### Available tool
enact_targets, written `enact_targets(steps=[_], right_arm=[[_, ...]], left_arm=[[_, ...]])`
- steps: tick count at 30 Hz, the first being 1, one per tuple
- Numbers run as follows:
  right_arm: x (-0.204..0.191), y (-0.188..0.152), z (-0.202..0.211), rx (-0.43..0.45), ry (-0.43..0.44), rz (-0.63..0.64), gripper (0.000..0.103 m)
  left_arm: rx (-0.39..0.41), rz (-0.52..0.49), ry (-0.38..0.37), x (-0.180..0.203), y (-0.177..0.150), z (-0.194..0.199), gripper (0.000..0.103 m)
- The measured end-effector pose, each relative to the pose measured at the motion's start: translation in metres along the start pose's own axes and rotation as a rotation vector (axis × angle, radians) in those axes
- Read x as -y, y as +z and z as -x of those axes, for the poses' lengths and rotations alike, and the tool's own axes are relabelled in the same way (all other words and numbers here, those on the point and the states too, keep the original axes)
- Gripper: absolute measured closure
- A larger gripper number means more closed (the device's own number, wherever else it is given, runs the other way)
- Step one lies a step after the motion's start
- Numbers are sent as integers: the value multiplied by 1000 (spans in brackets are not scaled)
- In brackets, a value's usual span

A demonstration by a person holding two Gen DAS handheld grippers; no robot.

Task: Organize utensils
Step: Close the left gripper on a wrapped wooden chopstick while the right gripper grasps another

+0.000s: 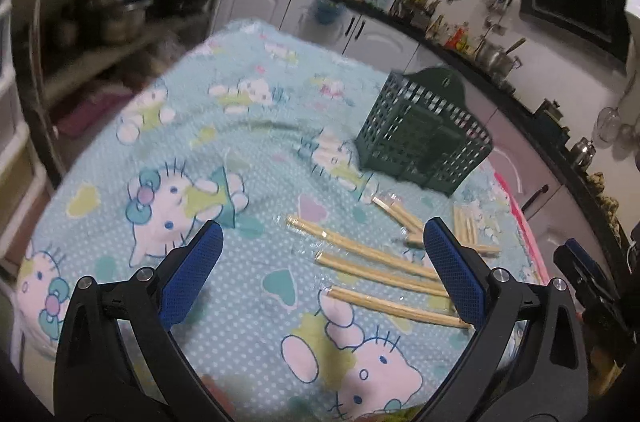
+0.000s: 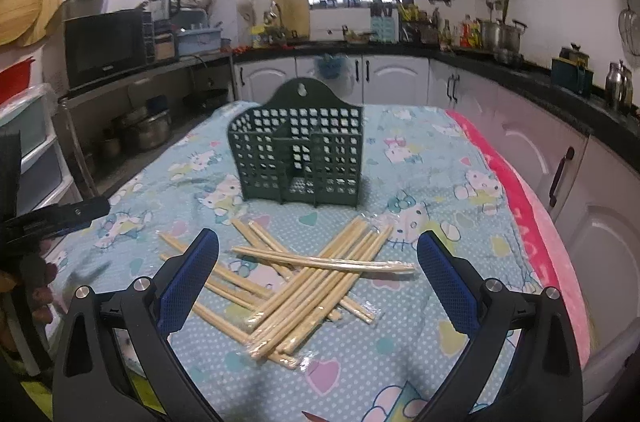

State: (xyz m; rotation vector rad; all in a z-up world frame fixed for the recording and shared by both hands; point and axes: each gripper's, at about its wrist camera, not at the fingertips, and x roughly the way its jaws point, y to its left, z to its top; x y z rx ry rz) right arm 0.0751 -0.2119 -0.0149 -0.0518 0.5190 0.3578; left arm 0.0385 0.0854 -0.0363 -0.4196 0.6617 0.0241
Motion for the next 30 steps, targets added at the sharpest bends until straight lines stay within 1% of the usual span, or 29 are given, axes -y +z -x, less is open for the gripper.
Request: enact_targets(steps=[2,4,5,6,7,9,13,15,18,19,22,30], right_arm=[[6,0,-7,-19,-8,-15,6],[12,0,-15,-43,-20,-35,6],[14,0,-18,-52,-24,-39,6],[16,0,-21,-62,-31,-43,6],[19,0,-25,-75,-39,-48,6],[24,-1,-31,-99,-55,-56,6],[35,-6,-40,-137,-73,-101,6],[39,-7,-42,-149,-74,-113,7],[45,-11,-47,-179,-74,-144,9],[47,-11,-49,-190,-72,-154,12],[54,-15,-59,-228,-75,-188,15],[73,-24,-85,-303,-31,-309,25]], left_arm=[[-34,6,-14,-2,-1,-10,10],[-57,4,2,-3,-2,-18,10],[-79,15,5,-5,-2,-23,12],[-96,27,0,-6,-2,-27,18],[-120,45,-7,-9,-2,-33,22],[-149,59,-1,-12,-1,-41,34],[-210,109,-24,-16,1,-58,44],[-232,120,-38,-14,2,-64,52],[-266,138,-49,-13,1,-71,53],[-277,143,-51,-13,1,-74,53],[-307,157,-45,-14,0,-83,54],[-306,174,-21,-17,6,-98,61]])
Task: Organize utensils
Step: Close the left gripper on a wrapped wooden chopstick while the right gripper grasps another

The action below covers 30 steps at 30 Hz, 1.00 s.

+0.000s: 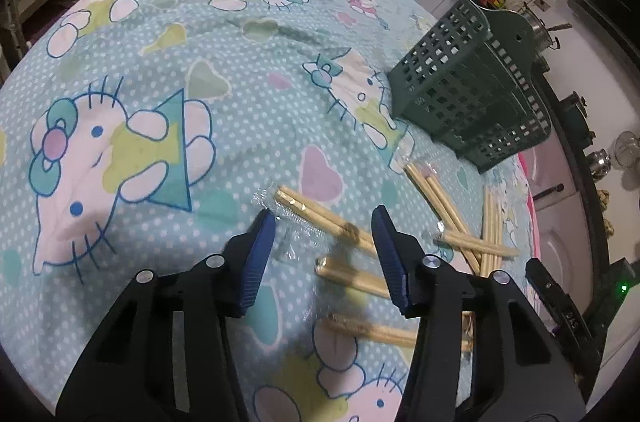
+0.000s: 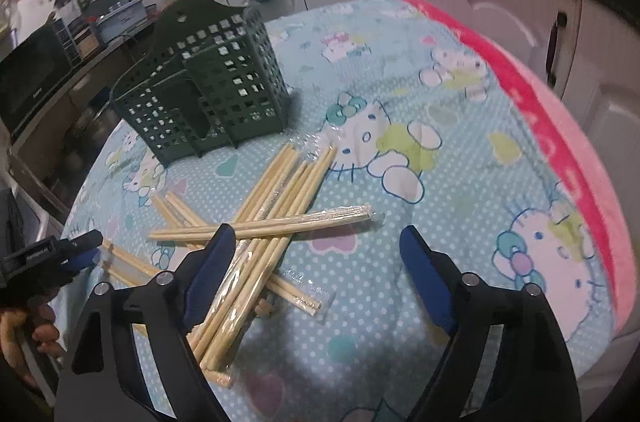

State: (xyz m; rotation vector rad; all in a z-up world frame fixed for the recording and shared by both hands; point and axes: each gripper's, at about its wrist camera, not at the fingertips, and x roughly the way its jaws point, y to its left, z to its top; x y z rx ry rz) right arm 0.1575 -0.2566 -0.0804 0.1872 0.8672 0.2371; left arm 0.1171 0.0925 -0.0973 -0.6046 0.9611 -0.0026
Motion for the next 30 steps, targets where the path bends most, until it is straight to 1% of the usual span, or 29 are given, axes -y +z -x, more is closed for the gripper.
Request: enact_targets(steps=[5,10,14,16,21,24,27,28,30], right_arm=[[12,3,-14,-46,54,-76,34],[20,6,-20,-49,92,-126,42],[25,11,-24,-49,129,-155,52],[29,14,-25,-51,149,-178,56],[40,17,-29,-56,197,-255,57],[47,19,-34,-66,219,-302,63],[51,23,-36,-66,223,-319,73],[53,24,-38,-68,227,-329,78],[56,26,-38,-66,236,-344,83]], left_arm=[[23,4,16,-4,5,-5,70],[45,-24,36,-2,5,-6,76],[59,-26,41,-4,5,-7,81],[61,-24,39,-5,6,-8,82],[64,-12,35,-7,8,-9,84],[71,-5,30,-8,10,-10,87],[75,3,28,-9,12,-11,88],[76,3,28,-9,12,-11,88],[75,5,26,-10,14,-11,90]])
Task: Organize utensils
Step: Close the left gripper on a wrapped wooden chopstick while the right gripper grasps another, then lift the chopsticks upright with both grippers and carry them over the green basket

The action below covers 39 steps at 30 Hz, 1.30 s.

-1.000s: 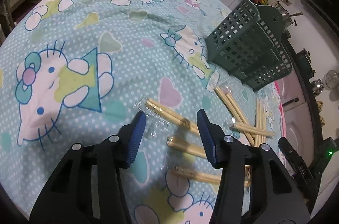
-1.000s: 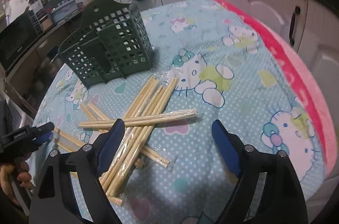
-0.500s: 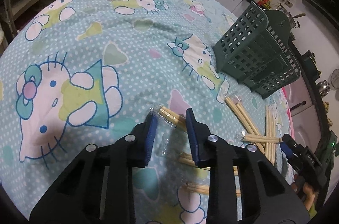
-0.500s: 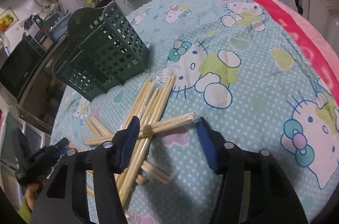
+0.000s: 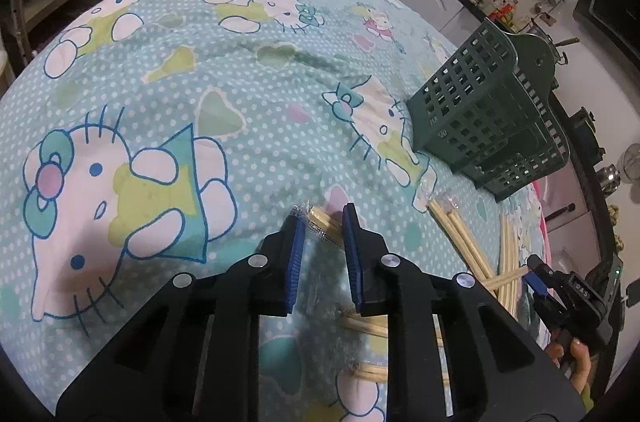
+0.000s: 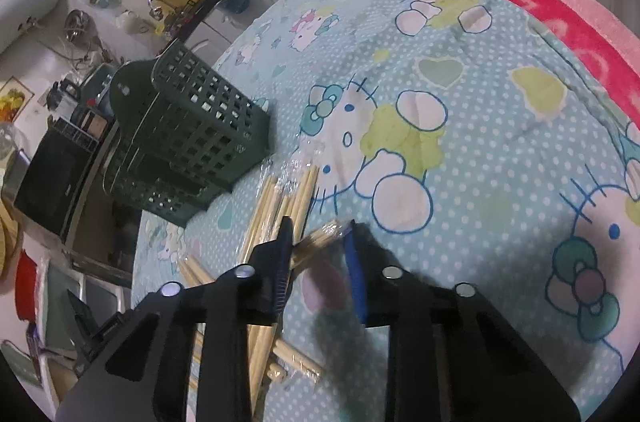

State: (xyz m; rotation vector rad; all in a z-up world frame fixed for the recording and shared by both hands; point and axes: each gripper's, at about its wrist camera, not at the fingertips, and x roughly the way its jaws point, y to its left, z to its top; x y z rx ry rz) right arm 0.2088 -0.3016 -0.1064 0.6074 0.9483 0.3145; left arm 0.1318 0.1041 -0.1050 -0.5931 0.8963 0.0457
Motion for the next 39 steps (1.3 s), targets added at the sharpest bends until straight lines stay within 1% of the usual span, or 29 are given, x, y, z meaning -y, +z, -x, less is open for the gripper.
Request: enact_targets(steps=[1,2,5,9,16,18,20,22,25,30,35,39], right_arm=[[0,1,1,4,4,0,86],[-1,3,3,13,8,7,87],[-8,6,8,33,19,35,88],[-26,9,21,75,33,107,89],[-65,12,39,136,48,246,90],[-78,11,44,150,57,295,91],[-91,10,48,167,58,347,94],[-105,8,53,185,64,406,94],[-122,6,58,194,88,455,95],[-146,6,68,206,131,508,97],[-163,8,78,217,167,534,97],[-175,11,88,229,180,551,97]], left_arm=[[1,1,-2,0,1,0,90],[1,2,-5,-1,1,0,90],[2,4,-13,-2,3,0,91],[7,12,-38,-2,6,4,93],[59,-28,-104,10,16,27,96],[77,-47,-131,18,19,36,97],[105,-86,-153,30,22,47,97],[123,-115,-174,41,23,56,98],[141,-157,-203,58,27,67,99],[166,-217,-246,82,34,82,100],[190,-266,-280,107,42,92,100],[205,-304,-307,125,46,100,100]])
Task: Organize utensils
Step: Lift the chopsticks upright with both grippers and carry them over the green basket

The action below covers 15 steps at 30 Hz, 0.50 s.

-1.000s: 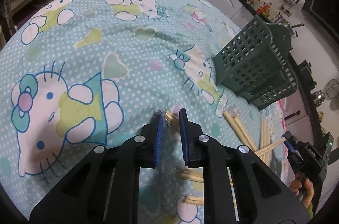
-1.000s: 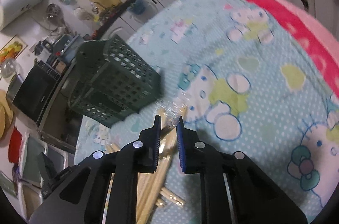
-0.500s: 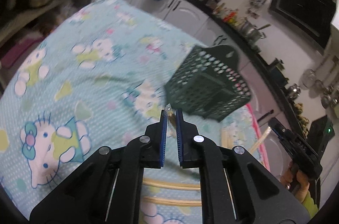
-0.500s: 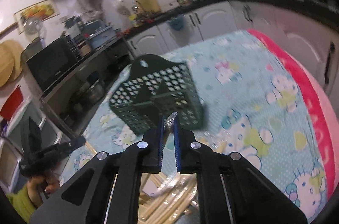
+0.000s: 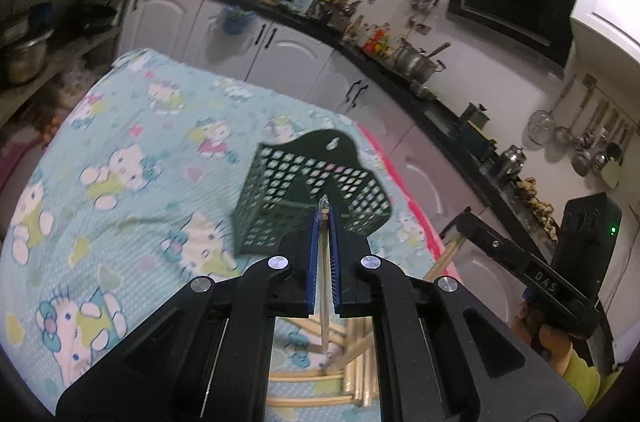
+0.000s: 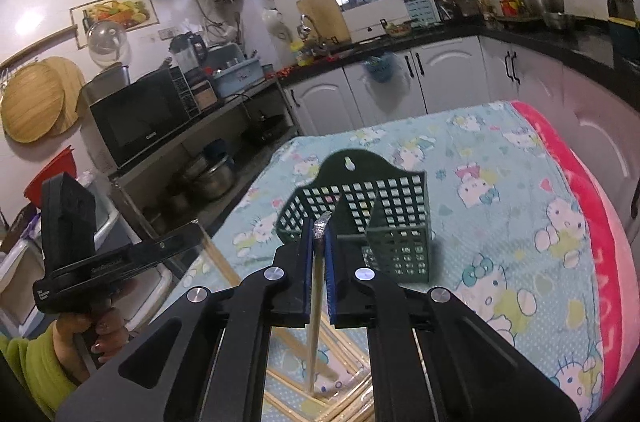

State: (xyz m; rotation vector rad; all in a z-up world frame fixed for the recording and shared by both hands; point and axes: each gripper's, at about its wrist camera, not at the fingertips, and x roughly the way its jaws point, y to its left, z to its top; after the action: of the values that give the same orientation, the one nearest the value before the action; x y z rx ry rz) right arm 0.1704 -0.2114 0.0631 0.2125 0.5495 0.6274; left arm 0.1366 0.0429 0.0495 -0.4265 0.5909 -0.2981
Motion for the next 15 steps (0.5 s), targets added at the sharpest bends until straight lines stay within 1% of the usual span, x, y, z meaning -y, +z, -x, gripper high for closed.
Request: enact_targets(steps=[7,15], right_arm=[[-9,22,13,55,7,30,97],[-16,57,30,148,-1,50,97]], left_arm=[[40,-53,-54,29,24,7,100],[107,-88,-69,47,54,15,100]])
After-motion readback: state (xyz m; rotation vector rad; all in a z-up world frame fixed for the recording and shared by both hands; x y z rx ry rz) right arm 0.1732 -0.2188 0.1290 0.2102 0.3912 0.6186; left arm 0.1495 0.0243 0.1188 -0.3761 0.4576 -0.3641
